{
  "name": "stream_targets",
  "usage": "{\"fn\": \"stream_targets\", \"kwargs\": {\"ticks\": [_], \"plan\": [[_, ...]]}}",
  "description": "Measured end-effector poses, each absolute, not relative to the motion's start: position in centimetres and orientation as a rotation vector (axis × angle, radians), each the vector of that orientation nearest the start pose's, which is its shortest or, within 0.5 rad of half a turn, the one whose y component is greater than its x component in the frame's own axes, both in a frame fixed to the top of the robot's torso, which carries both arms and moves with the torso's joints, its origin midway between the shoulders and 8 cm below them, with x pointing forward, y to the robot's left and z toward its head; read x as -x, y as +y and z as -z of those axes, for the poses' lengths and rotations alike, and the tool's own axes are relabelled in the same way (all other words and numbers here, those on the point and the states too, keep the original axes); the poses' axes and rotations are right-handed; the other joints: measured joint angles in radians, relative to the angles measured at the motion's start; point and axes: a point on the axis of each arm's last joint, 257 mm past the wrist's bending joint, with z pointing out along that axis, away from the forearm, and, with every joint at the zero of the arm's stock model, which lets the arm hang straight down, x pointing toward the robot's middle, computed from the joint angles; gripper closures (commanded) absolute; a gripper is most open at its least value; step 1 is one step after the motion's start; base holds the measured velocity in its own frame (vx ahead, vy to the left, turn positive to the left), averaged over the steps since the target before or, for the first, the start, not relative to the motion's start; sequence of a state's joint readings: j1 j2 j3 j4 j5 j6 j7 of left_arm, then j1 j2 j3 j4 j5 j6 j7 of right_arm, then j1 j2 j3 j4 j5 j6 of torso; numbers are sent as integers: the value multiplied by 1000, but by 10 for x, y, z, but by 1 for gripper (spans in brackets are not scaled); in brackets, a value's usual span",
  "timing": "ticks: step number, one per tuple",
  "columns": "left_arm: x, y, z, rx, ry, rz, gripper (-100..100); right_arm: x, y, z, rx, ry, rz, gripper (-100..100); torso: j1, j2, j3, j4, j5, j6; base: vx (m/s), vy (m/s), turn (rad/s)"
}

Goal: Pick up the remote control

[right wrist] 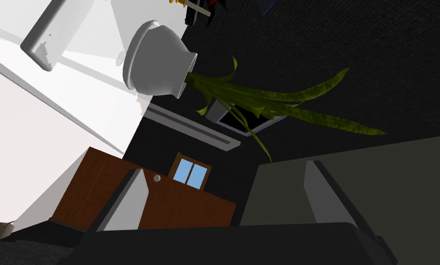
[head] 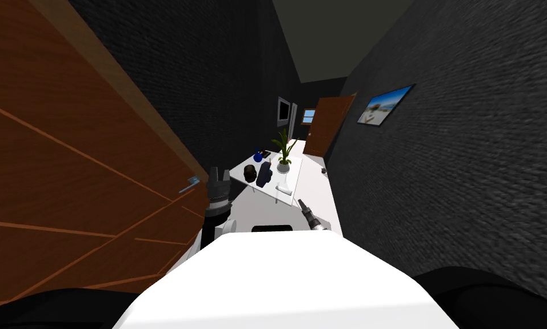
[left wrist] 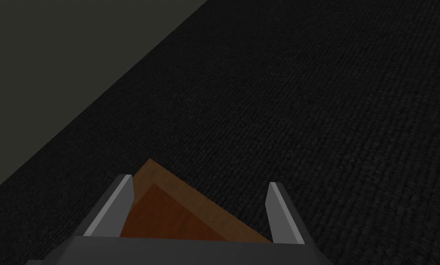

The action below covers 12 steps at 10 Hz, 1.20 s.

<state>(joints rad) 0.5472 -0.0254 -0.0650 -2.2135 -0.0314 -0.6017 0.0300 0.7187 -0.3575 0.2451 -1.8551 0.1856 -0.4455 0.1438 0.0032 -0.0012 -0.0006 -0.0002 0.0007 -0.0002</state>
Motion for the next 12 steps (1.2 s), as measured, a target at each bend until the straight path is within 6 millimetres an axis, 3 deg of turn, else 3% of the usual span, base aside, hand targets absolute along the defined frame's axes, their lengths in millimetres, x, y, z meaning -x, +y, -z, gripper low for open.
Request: {"fn": "stream_targets", "kwargs": {"ticks": [6,12], "plan": [[-339,261,1,681,607,1359,0,-245,-220,378,-678,1848,-897,-100,-1,0,0,0,0,0,27,51,151],[-339,261,1,681,607,1359,0,-154,-247,466,-629,2158,-743,-100,0,-1,-1,0,0,1,49,64,206]]}}
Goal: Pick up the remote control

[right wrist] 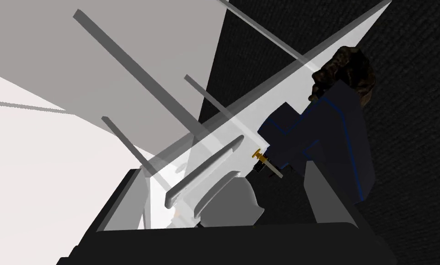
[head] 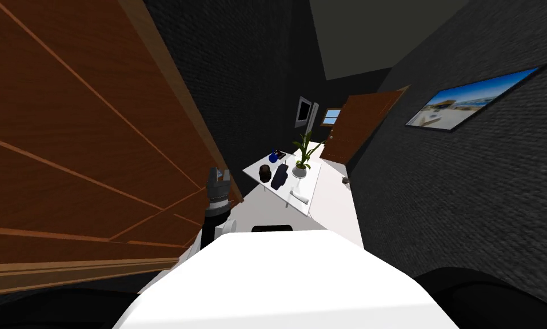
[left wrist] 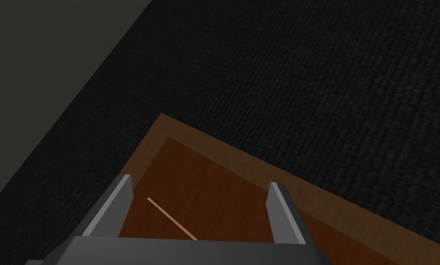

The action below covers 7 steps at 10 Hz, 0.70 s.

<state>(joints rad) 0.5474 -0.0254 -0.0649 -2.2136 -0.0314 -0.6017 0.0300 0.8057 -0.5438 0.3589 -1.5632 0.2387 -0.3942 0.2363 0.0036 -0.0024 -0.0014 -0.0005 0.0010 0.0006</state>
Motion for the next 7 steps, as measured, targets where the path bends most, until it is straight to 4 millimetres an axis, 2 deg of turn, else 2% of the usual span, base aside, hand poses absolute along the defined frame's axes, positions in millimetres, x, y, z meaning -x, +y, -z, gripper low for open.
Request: {"fn": "stream_targets", "kwargs": {"ticks": [1,2,3,4,5,6,7], "plan": [[-339,261,1,681,607,1359,0,-127,-255,477,-611,2225,-710,-100,0,0,0,0,0,-1,54,52,114],[-339,261,1,681,607,1359,0,-115,-263,487,-603,2265,-684,-100,0,0,0,0,0,0,67,82,304],[-339,261,1,681,607,1359,0,-94,-274,498,-584,2327,-651,-100,1,-1,0,0,0,-1,68,59,115],[-338,261,1,681,607,1359,0,-84,-276,506,-573,2362,-630,-100,0,-1,0,0,0,0,93,58,286],[-339,261,1,681,607,1359,0,-61,-281,518,-552,2422,-598,-100,0,-2,-1,0,0,-1,73,44,145],[-338,261,1,681,607,1359,0,-49,-289,525,-535,2457,-574,-100,-1,-1,-1,0,0,0,97,67,284],[-339,261,1,681,607,1359,0,-29,-300,530,-513,2514,-541,-100,0,-3,-1,0,0,-1,169,110,464]]}}
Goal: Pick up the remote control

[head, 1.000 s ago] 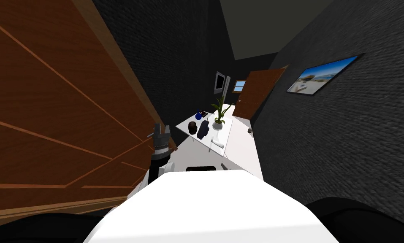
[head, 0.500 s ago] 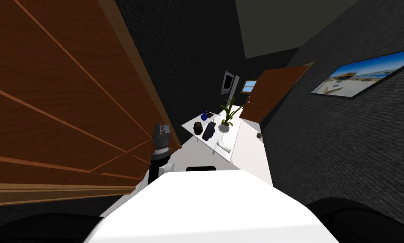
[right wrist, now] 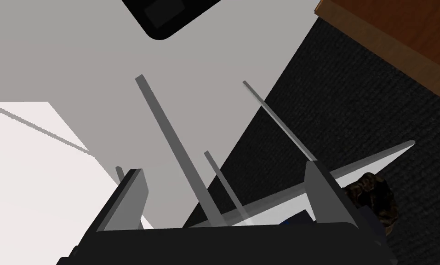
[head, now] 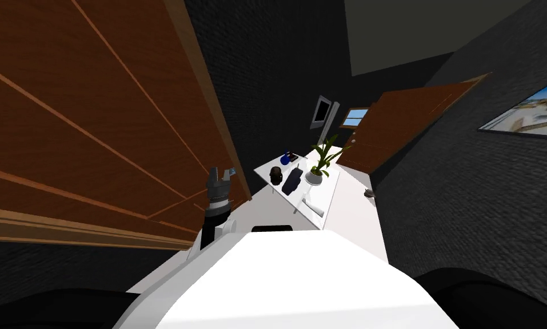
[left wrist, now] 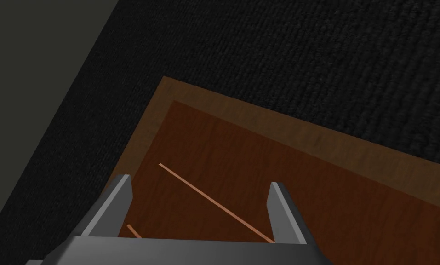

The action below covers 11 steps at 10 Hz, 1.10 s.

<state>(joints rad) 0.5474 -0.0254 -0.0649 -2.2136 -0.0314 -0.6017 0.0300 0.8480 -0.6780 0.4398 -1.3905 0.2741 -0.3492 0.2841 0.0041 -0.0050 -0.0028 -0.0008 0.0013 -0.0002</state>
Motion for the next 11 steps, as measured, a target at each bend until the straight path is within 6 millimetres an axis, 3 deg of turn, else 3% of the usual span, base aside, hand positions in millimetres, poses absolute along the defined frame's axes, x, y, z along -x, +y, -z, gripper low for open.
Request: {"fn": "stream_targets", "kwargs": {"ticks": [4,5,7,11], "plan": [[-338,261,1,681,607,1359,0,47,-332,552,-413,2705,-424,-100,0,2,1,0,0,1,90,53,184],[-339,261,1,681,607,1359,0,70,-343,549,-383,2754,-395,-100,0,1,1,0,0,1,74,34,174],[-339,261,1,681,607,1359,0,96,-359,554,-334,2824,-347,-100,-1,1,1,0,0,0,104,43,400],[-338,261,1,681,607,1359,0,166,-411,552,-186,2992,-219,-100,-2,-3,-2,-1,0,0,134,26,300]]}}
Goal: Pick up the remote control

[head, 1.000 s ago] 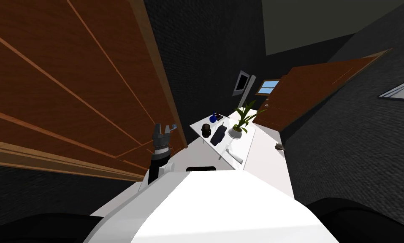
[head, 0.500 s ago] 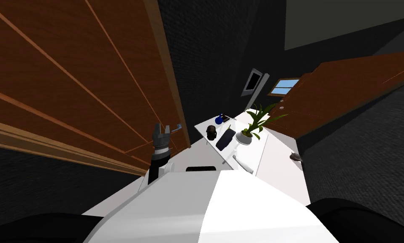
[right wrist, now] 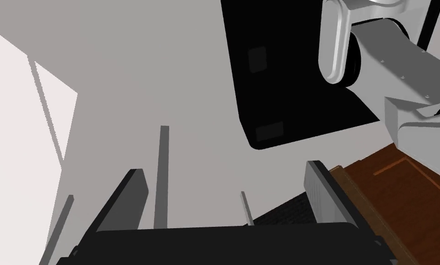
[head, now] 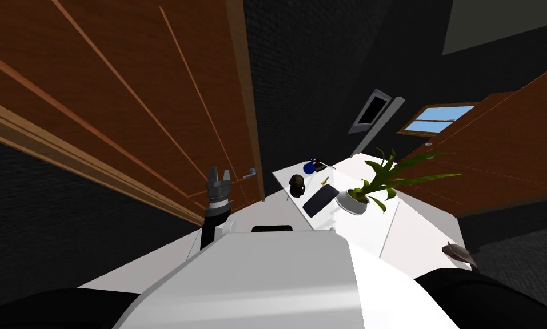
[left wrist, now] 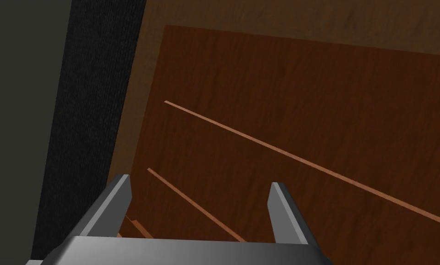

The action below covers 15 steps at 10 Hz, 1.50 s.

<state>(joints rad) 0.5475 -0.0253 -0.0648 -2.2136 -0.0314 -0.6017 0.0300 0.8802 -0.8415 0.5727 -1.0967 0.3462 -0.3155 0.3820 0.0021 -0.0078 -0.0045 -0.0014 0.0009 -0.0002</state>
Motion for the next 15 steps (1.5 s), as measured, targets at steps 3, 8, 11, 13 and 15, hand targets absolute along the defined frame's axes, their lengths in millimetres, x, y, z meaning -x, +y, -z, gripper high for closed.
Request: {"fn": "stream_targets", "kwargs": {"ticks": [3,8,11,13,15], "plan": [[-338,261,1,681,607,1358,0,204,-447,535,-64,3095,-117,-100,2,1,0,0,0,2,106,11,147],[-338,261,1,681,607,1358,0,241,-500,519,89,3185,-7,-100,-1,0,0,0,0,1,104,-19,281],[-338,261,1,681,607,1358,0,228,-525,513,184,3186,43,-100,0,0,0,0,-1,1,128,-35,303],[-338,261,1,681,607,1358,0,211,-522,520,205,3156,26,0,2,5,2,1,0,3,32,-11,19],[-338,261,1,681,607,1358,0,209,-524,523,213,3150,26,-100,3,8,4,2,0,3,33,-5,-55]]}}
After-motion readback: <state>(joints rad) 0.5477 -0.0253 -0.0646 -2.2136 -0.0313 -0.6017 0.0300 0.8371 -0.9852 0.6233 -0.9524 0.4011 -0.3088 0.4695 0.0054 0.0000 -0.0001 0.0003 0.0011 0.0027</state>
